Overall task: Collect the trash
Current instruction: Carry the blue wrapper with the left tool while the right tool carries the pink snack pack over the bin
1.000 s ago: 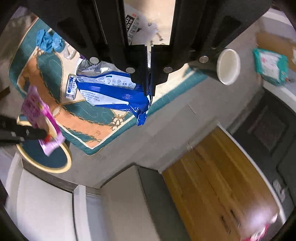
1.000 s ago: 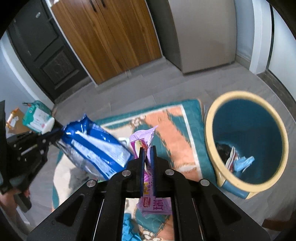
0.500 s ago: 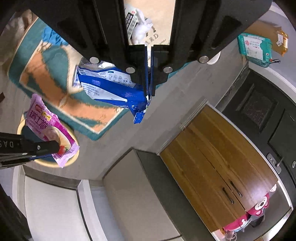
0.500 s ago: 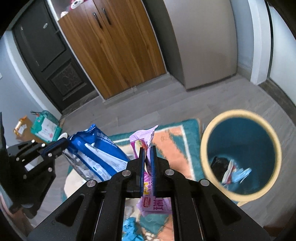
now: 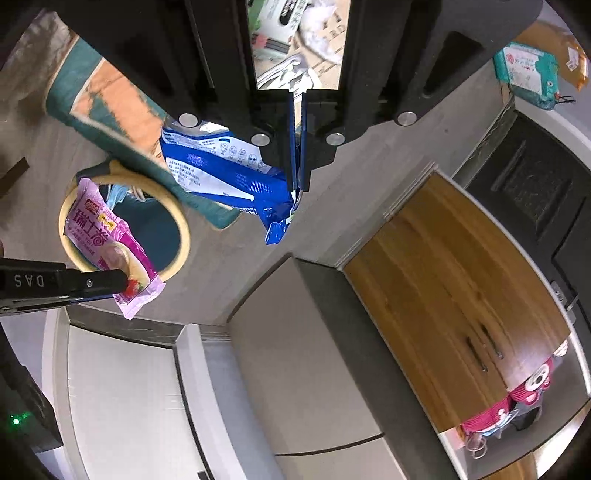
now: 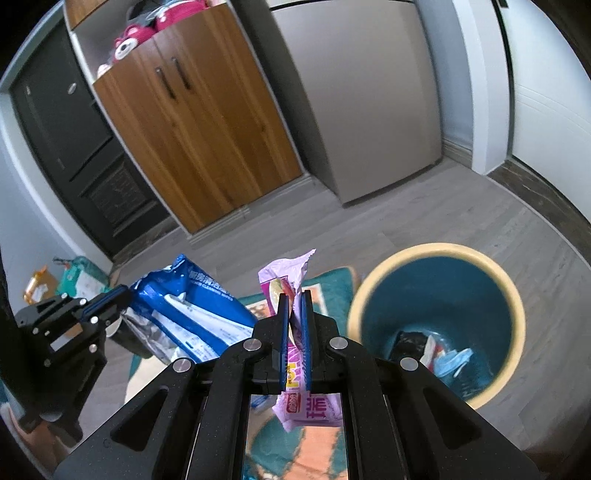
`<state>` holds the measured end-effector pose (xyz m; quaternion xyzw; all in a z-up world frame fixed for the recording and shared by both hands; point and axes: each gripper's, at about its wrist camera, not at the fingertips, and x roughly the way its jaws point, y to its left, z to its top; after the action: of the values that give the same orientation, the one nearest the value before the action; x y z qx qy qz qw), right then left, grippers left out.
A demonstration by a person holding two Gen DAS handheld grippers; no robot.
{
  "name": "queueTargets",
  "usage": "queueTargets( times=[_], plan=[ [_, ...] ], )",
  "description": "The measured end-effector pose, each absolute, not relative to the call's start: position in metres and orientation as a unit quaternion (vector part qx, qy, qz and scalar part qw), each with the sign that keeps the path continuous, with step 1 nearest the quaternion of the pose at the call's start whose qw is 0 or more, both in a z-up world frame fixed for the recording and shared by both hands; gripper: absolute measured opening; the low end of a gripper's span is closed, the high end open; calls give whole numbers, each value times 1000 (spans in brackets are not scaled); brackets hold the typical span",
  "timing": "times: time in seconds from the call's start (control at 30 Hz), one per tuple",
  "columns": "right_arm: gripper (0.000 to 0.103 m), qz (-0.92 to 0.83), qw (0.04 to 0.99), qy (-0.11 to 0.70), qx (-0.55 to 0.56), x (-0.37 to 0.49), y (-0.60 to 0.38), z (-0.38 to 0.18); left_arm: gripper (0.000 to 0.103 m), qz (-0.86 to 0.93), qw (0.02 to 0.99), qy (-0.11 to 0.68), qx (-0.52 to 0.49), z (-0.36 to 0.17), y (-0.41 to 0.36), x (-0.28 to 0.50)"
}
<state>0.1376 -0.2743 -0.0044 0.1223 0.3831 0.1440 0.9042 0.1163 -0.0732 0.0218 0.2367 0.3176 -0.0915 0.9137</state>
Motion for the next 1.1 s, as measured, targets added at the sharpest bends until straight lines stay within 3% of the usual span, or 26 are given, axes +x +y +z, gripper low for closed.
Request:
queueTargets(
  times=[0.53, 1.1],
  plan=[
    [7, 75, 918, 362, 143, 138, -357, 1, 1, -161, 909, 307, 233, 13, -163, 139],
    [7, 3, 910, 387, 148, 160, -406, -37, 1, -187, 902, 365, 135, -25, -202, 176]
  ],
)
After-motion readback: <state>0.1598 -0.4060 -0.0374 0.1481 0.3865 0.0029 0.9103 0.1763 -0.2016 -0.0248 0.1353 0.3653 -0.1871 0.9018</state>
